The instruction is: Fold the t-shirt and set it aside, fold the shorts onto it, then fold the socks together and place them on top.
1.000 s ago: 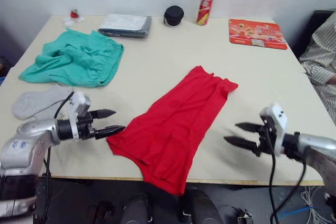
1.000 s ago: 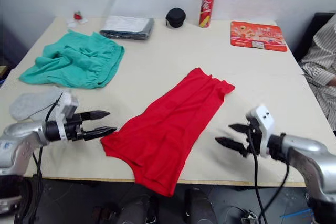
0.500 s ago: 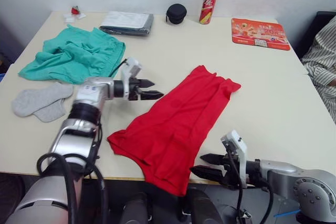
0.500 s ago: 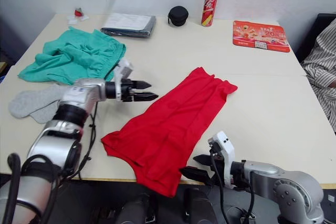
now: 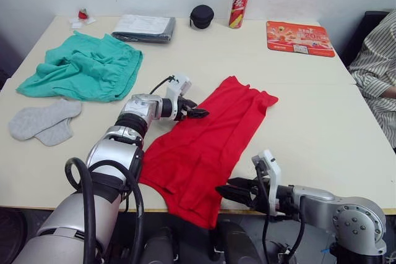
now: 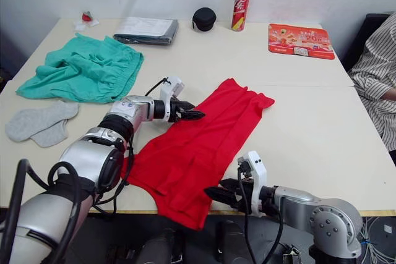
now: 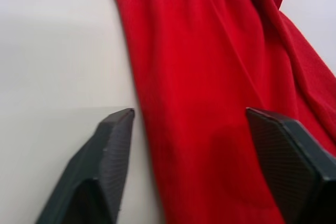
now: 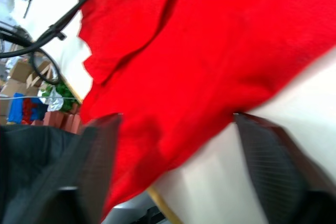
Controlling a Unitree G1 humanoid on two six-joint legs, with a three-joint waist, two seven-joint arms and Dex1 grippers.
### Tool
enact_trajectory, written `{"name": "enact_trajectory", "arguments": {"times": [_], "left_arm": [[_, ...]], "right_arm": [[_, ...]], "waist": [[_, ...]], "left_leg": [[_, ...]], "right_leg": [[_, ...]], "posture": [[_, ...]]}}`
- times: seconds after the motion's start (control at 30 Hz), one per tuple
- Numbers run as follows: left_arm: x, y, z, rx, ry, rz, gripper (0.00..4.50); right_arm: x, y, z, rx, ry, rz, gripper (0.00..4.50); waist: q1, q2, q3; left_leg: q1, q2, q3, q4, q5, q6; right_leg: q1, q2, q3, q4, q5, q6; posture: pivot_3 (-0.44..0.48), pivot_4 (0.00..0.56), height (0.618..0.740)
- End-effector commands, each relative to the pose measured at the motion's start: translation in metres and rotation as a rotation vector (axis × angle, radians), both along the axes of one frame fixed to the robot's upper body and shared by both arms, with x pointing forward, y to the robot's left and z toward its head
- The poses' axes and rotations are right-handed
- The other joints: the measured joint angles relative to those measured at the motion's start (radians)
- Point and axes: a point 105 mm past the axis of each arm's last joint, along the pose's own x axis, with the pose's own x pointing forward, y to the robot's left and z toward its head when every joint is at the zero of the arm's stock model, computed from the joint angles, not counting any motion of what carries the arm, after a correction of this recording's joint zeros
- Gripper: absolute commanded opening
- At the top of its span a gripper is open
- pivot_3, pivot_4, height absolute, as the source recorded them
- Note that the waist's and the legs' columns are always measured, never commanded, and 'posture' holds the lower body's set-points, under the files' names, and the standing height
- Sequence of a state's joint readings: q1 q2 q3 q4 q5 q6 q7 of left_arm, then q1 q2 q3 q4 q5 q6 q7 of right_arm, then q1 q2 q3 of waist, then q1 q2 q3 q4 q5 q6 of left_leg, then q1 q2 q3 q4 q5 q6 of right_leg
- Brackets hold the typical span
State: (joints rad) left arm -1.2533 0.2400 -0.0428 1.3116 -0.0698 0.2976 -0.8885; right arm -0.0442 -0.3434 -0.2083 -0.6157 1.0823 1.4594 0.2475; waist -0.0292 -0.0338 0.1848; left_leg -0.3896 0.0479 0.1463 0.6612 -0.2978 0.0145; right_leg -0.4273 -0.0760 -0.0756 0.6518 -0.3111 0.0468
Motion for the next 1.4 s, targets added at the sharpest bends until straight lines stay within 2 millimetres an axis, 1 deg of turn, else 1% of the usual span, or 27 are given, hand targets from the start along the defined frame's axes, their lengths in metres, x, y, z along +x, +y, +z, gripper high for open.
{"name": "enact_trajectory", "arguments": {"times": [0.03,0.07,0.13,0.23,0.27,0.37,0.47,0.53,0.63,0.7,0.8,0.93,1.07,1.13,1.27,1.4], "left_arm": [[0.001,-0.005,0.003,0.002,-0.013,-0.001,2.29],[0.001,-0.006,0.002,-0.003,-0.009,0.001,1.90],[-0.001,-0.008,0.000,-0.012,0.003,-0.008,1.33],[-0.004,-0.008,-0.007,0.005,0.014,-0.024,0.29],[-0.004,-0.008,-0.008,-0.001,0.015,-0.017,0.09],[-0.002,-0.005,-0.008,-0.036,0.011,0.011,0.03],[0.002,0.003,-0.006,-0.093,0.008,0.059,0.03],[0.002,0.008,-0.007,-0.100,0.003,0.073,0.03],[0.003,0.019,-0.008,-0.137,0.001,0.114,0.03],[-0.001,0.023,-0.007,-0.185,0.017,0.092,0.03],[-0.003,0.032,-0.004,-0.232,0.011,0.107,0.03],[-0.004,0.050,-0.004,-0.260,-0.053,0.186,0.03],[-0.017,0.056,-0.007,-0.262,-0.096,0.227,0.03],[-0.024,0.057,-0.010,-0.268,-0.088,0.252,0.03],[-0.037,0.059,-0.012,-0.272,-0.112,0.266,0.03],[-0.051,0.062,-0.017,-0.246,-0.155,0.249,0.03]], "right_arm": [[-0.008,0.005,-0.014,-0.014,0.072,0.015,2.16],[-0.007,0.004,-0.014,-0.015,0.068,0.008,1.74],[-0.005,0.003,-0.014,-0.016,0.064,-0.002,1.13],[-0.003,0.002,-0.014,-0.019,0.055,-0.017,0.02],[-0.002,0.002,-0.014,-0.021,0.053,-0.020,0.00],[-0.001,0.001,-0.014,-0.026,0.046,-0.026,0.00],[-0.001,-0.004,-0.012,-0.034,0.036,-0.031,0.00],[0.000,-0.007,-0.011,-0.039,0.033,-0.033,0.00],[0.002,-0.020,-0.007,-0.058,0.024,-0.032,0.00],[0.004,-0.029,-0.003,-0.073,0.017,-0.023,0.00],[0.007,-0.040,0.002,-0.097,0.013,0.009,0.00],[0.024,-0.062,0.005,-0.152,0.007,-0.006,0.00],[0.045,-0.078,0.010,-0.178,-0.028,-0.026,0.00],[0.054,-0.083,0.012,-0.181,-0.044,-0.027,0.00],[0.063,-0.089,0.011,-0.196,-0.059,-0.008,0.00],[0.066,-0.092,0.011,-0.203,-0.084,0.025,0.00]], "waist": [[0.002,0.000,0.000],[0.003,0.000,0.000],[0.003,0.000,0.000],[0.001,-0.001,-0.001],[0.001,-0.002,-0.001],[0.002,-0.002,-0.001],[0.001,-0.002,-0.001],[0.002,-0.002,-0.001],[0.003,-0.002,-0.001],[0.002,-0.002,-0.001],[0.002,-0.002,-0.001],[0.001,-0.002,-0.001],[0.001,-0.002,-0.001],[0.003,-0.002,-0.001],[0.005,-0.002,-0.001],[0.006,-0.002,-0.001]], "left_leg": [[0.000,0.000,0.000,0.000,0.000,0.000],[0.000,0.000,0.000,0.000,0.000,0.000],[-0.001,-0.001,0.000,0.000,0.000,0.000],[-0.001,-0.001,0.000,0.000,0.000,0.000],[-0.001,-0.001,0.000,0.000,0.000,0.000],[-0.001,-0.001,0.000,0.001,0.000,0.000],[-0.001,0.000,0.000,0.001,0.000,0.000],[-0.001,0.000,0.000,0.001,0.000,0.000],[-0.001,-0.001,0.000,0.001,0.000,0.000],[-0.001,-0.001,0.000,0.002,0.000,0.001],[-0.001,-0.001,0.001,0.002,-0.001,0.001],[-0.001,-0.001,0.000,0.002,0.000,0.001],[0.000,-0.001,0.001,0.002,0.000,0.001],[0.000,-0.001,0.001,0.002,0.000,0.000],[0.000,-0.001,0.001,0.003,0.001,0.000],[0.001,-0.001,0.001,0.003,0.001,0.000]], "right_leg": [[0.000,0.000,0.000,0.000,0.000,0.000],[0.000,0.000,0.000,0.000,0.000,0.000],[0.000,-0.001,0.000,0.000,0.000,0.000],[0.000,-0.001,0.000,-0.001,0.000,0.000],[0.000,0.000,0.000,-0.001,0.000,0.000],[0.000,-0.001,0.000,0.000,0.000,0.000],[0.000,-0.001,0.000,0.000,0.000,0.000],[0.000,-0.001,0.000,0.001,0.000,0.000],[0.000,-0.001,0.000,0.001,0.000,0.000],[0.000,-0.002,0.000,0.001,0.000,0.000],[0.000,-0.002,0.000,0.001,0.000,0.000],[0.000,-0.002,0.001,0.001,0.000,0.000],[0.000,-0.001,0.002,0.002,0.000,0.000],[0.000,-0.001,0.002,0.002,0.000,0.000],[0.000,-0.002,0.002,0.002,0.000,0.000],[0.001,-0.002,0.002,0.002,0.000,0.000]], "posture": [[0.000,0.150,0.740],[0.000,0.150,0.740],[0.000,0.150,0.740],[0.000,0.150,0.740],[0.000,0.150,0.740],[0.000,0.150,0.740],[0.000,0.150,0.740],[0.000,0.150,0.740],[0.000,0.150,0.740],[0.000,0.150,0.740],[0.000,0.150,0.740],[0.000,0.150,0.740],[0.000,0.150,0.740],[0.000,0.150,0.740],[0.000,0.150,0.740],[0.000,0.150,0.740]]}}
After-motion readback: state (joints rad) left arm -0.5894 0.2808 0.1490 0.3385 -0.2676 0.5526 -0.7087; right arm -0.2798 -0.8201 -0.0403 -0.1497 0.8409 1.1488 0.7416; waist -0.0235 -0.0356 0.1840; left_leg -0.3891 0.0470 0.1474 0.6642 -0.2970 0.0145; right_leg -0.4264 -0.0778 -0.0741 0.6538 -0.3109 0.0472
